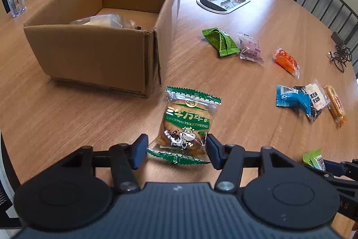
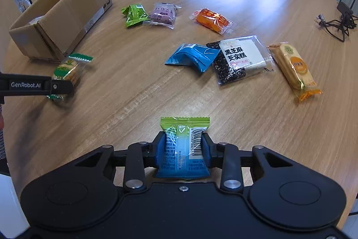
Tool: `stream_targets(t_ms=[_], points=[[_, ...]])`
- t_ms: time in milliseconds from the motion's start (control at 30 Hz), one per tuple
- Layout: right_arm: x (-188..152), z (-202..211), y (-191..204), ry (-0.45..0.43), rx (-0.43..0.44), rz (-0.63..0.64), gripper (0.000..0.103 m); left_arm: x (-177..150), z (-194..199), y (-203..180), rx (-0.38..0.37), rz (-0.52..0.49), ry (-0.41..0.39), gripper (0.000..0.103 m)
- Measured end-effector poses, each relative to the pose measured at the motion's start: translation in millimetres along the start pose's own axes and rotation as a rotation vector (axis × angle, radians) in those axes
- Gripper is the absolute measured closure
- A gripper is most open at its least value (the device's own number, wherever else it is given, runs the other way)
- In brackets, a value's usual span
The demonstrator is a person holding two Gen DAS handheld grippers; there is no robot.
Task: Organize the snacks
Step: 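Close the left gripper on the green biscuit pack while the right gripper lifts the blue candy, then carry the green biscuit pack and blue candy over the cardboard box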
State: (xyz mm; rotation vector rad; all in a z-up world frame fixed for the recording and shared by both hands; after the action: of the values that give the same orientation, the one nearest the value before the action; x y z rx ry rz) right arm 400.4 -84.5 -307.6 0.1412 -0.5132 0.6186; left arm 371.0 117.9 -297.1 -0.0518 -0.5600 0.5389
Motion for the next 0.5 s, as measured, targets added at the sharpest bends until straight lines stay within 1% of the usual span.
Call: stream_targets(t_ms=[167,500], points=[[4,12,5,-0.026,0.005,-0.009,0.070,4,19,-6,-0.028,-0.011,-0.024,0.048],[32,37,16,-0.103,0.009,0.002,0.070,21,57,-21,-0.082,-0.021,-0.081,0.048]])
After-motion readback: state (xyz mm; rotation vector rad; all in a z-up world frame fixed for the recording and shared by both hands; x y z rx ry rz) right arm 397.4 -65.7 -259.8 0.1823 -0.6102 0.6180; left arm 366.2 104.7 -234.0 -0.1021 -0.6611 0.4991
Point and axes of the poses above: each gripper's, at about its wrist camera, not at the fingertips, and z roughly against the way its jaws point, y to its left, x to its top, the point moved 10 cm from there along -z, roughly the way its jaws point, and after that the axes turned 9 degrees about z, right-handed, at the moved point
